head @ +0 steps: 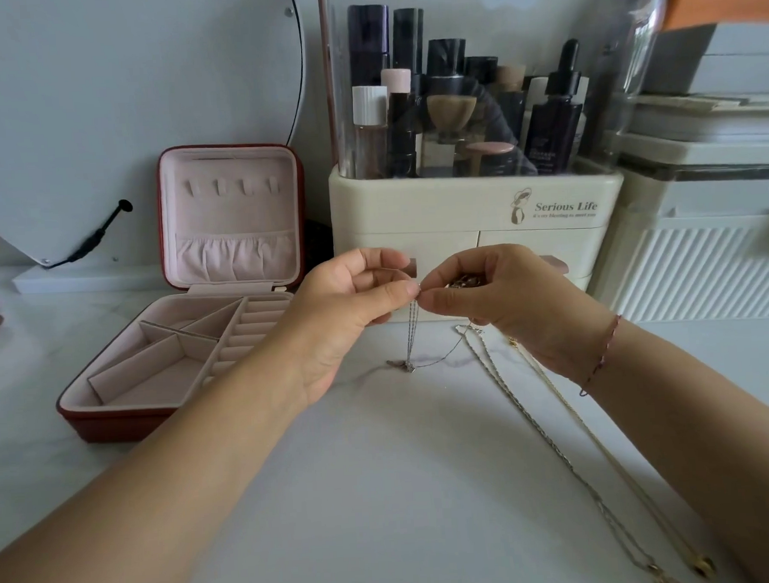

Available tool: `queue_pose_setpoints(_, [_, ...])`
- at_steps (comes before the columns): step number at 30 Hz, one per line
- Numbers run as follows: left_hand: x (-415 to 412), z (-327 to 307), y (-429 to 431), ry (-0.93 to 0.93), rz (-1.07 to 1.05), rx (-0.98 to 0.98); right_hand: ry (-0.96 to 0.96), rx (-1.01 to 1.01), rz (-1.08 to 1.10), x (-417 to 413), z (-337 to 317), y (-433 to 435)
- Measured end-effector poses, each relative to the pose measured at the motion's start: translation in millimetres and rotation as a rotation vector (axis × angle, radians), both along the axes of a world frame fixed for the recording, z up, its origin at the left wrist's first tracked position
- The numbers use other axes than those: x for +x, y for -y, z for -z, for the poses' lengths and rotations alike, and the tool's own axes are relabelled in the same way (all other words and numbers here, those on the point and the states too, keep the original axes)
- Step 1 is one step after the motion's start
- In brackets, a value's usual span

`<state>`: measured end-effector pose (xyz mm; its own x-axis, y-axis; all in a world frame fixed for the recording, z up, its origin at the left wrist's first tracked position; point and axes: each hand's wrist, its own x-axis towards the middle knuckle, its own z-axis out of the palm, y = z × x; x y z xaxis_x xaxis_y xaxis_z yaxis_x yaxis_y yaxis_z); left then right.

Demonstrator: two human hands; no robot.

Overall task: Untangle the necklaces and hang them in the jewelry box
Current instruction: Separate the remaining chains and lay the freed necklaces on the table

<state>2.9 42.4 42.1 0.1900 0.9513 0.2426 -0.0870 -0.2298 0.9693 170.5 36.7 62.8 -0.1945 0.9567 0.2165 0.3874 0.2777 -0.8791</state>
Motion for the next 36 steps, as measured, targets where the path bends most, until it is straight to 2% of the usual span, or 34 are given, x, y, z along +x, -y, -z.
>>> queue_pose_setpoints(5, [-1,0,-1,0.003,0.006,0.002,0.004,0.027,0.03,-3,0,2])
queue_pose_setpoints(16, [5,5,-1,-0.188,0.003,0.048,-0.014,-0.015,-0.025,-8,7,0])
queue_pose_setpoints(19, [4,6,-1,-0.244,-0.032,0.028,-0.062,-0.034,-0.047,-7,3,1])
queue_pose_setpoints(23, [3,7,-1,-0.282,-0.059,-0.029,-0.224,-0.125,-0.054,-1,-5,1])
queue_pose_setpoints(31, [-3,1,-5,-0.005,0.023,-0.152,-0.556,-0.302,-0.028,17,-14,-7])
queue_pose_setpoints(36, [-12,-4,-9,0.233,0.103,-0.251,-0.563,-0.306,0.042,23,-14,-12])
